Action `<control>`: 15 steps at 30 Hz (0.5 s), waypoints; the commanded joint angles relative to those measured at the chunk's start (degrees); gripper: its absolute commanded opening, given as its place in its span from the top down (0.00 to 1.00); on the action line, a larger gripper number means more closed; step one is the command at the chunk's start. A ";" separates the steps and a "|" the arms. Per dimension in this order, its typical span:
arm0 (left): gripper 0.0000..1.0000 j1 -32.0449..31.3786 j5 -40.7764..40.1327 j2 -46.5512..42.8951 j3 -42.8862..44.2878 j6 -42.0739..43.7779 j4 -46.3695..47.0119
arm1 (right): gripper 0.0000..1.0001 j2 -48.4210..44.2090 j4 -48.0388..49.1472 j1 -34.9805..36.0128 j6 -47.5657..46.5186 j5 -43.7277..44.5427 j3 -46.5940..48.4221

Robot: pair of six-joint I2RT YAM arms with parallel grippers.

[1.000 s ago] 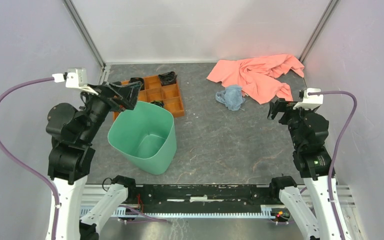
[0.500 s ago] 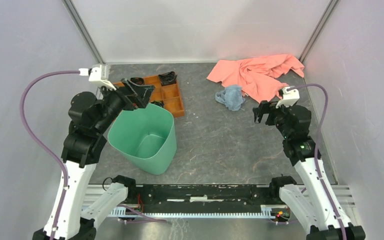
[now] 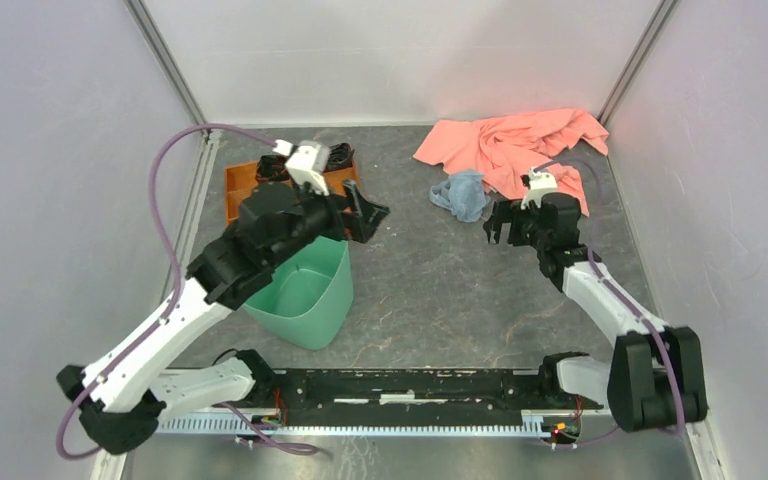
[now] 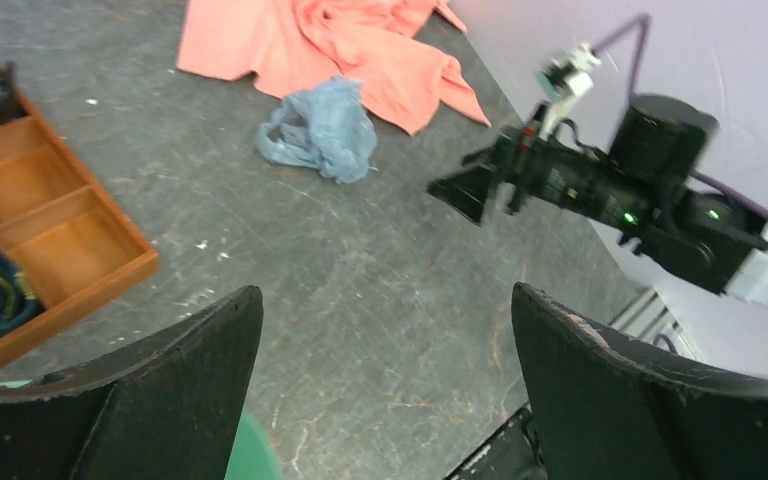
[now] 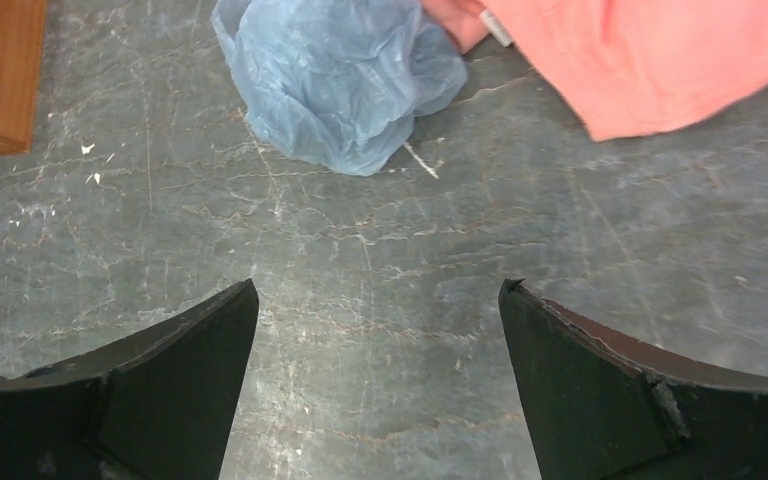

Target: Put the trash bags into the trash bin

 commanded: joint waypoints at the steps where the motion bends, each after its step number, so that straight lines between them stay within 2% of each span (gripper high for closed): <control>1: 0.00 -7.94 -9.76 4.16 5.33 2.07 3.79 | 0.02 6.22 10.76 0.69 1.52 -6.19 3.41; 9: 0.00 -14.61 -9.96 9.98 6.99 1.05 4.36 | 0.02 21.15 14.53 6.05 1.20 -0.90 13.13; 15: 0.00 -15.04 -4.76 7.35 4.08 -0.70 7.43 | 0.02 29.88 13.09 14.03 -2.39 17.34 20.35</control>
